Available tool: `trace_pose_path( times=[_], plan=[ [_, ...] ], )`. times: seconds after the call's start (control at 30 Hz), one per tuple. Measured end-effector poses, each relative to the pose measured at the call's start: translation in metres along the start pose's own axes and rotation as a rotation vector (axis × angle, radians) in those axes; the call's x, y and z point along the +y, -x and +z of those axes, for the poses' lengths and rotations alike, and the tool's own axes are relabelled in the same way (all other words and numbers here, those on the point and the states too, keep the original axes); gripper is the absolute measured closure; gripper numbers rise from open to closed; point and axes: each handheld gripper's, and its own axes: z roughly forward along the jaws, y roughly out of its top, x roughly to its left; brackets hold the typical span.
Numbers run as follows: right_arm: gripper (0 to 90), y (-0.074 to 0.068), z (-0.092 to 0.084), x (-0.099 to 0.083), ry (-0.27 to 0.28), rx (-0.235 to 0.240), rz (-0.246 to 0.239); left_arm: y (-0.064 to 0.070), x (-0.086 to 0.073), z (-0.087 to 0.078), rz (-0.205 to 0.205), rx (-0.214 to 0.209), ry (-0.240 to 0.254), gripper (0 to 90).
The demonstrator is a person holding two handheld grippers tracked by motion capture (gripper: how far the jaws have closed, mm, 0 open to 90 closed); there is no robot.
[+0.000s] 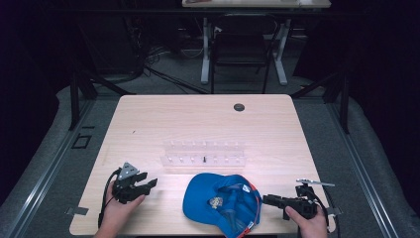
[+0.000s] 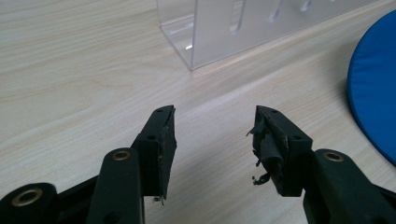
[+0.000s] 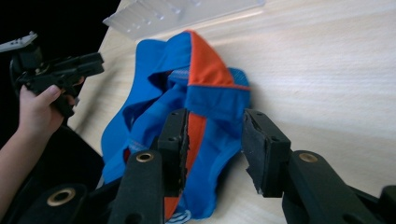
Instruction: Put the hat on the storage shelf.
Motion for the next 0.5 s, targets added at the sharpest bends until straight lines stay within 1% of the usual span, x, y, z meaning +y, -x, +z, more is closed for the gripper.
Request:
trace_pose_path(
  times=[0.07,0.13,0.2,0.23,0.27,0.3,0.33,0.4,0.43,0.5],
  plan=[
    [61.5,-0.002,0.001,-0.001,-0.008,0.002,-0.001,0.001,0.001,0.001,0.004,-0.001,0.001,49.2],
    [61.3,-0.006,0.004,-0.002,-0.040,0.015,-0.014,0.001,0.001,0.001,0.008,0.000,-0.002,48.9],
    [61.3,-0.007,0.006,-0.002,-0.050,0.012,-0.010,0.001,0.001,0.001,0.010,0.004,-0.003,48.9],
    [61.3,-0.008,0.006,-0.003,-0.066,0.015,-0.012,0.001,0.001,0.002,0.009,-0.003,-0.002,48.9],
    [61.0,-0.010,0.009,-0.004,-0.085,0.021,-0.001,0.001,0.001,0.002,0.008,-0.002,-0.001,48.9],
    [61.0,-0.010,0.009,-0.004,-0.085,0.021,-0.001,0.001,0.001,0.002,0.007,0.000,0.002,48.9],
    [60.2,-0.009,0.012,-0.004,-0.114,0.035,-0.012,0.001,0.001,0.002,0.009,-0.002,-0.002,48.9],
    [60.1,-0.010,0.013,-0.005,-0.116,0.032,-0.004,0.001,0.001,0.001,0.007,0.003,-0.004,48.9],
    [60.1,-0.009,0.016,-0.005,-0.131,0.043,-0.005,0.001,0.001,0.002,0.007,0.006,-0.002,48.9],
    [60.1,-0.009,0.018,-0.006,-0.152,0.049,-0.003,0.001,0.001,0.001,0.007,0.004,0.007,48.9]
  ],
)
